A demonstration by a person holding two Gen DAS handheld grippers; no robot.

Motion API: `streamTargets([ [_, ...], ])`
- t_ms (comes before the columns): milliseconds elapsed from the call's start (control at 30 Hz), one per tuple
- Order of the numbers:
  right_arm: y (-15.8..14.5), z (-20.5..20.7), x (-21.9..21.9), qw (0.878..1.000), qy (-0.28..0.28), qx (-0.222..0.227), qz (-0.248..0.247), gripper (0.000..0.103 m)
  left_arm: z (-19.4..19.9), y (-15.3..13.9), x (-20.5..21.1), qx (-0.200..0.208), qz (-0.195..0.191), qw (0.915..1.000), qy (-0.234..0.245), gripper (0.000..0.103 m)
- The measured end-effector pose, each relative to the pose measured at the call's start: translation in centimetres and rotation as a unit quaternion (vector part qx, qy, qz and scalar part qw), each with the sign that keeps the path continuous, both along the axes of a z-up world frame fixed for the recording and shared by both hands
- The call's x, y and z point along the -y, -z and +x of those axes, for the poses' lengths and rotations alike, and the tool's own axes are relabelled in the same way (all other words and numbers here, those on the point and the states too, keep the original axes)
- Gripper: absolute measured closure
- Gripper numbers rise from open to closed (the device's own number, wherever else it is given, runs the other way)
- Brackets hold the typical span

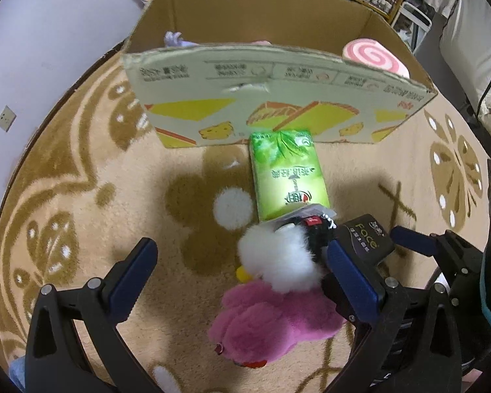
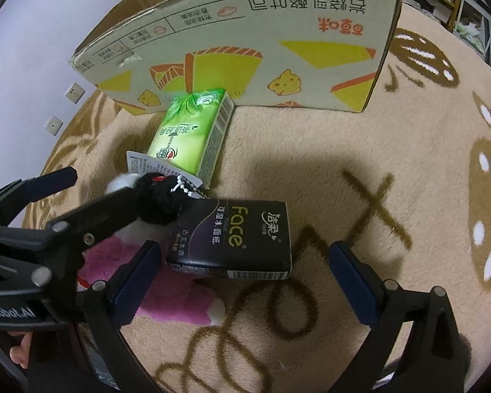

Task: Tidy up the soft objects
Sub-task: 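Grasp the black Face tissue box with the right tool while the left grasps the white-pompom keychain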

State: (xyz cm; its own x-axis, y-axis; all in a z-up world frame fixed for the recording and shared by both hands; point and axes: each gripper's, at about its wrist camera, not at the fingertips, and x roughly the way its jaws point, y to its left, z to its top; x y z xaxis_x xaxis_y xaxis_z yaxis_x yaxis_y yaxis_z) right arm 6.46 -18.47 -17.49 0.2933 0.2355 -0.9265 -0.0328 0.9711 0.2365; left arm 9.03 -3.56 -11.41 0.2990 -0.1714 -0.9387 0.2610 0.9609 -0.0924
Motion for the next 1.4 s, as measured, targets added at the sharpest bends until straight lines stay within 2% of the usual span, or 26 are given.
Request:
streamTargets([
  [267, 0.3, 0.2, 0.0, 1.0, 0.001, -0.001, -0.003, 0.005, 0.2, 1.4, 1.0, -0.015, 0.012, 0.9998, 0.004, 0.001],
  [633, 0.4, 0.2, 0.3, 1.0, 0.004, -0.004, 0.0, 0.006, 1.1, 3.1, 1.8, -0.029, 0.008, 0.9995, 0.0, 0.001],
  [900, 0.4, 0.2, 0.3, 1.0, 0.002, -0.003, -0.002, 0.006, 0.9, 4.3, 1.4, -0.04, -0.004, 0.9992, 0.0, 0.009],
  [1100, 0.5, 0.3, 0.2, 1.0, 0.002, -0.007, -0.001, 0.006, 1.2, 5.2, 1.3, -0.065, -0.04, 0.9971, 0.0, 0.031],
  [1167, 0.5, 0.4, 0.1, 1.0, 0.002, -0.007, -0.001, 0.006, 1.1, 5.3, 1.5, -0.064, -0.046, 0.9968, 0.008, 0.048],
  [1267, 0.6, 0.4, 0.1, 1.0, 0.003, -0.007, 0.001, 0.006, 0.7, 5.3, 2.0, -0.06, -0.049, 0.9968, 0.019, 0.06],
  [1400, 0.7, 0.3, 0.2, 1.0, 0.003, -0.005, 0.005, 0.008, 0.3, 5.0, 2.4, -0.055, -0.046, 0.9973, 0.016, 0.066],
])
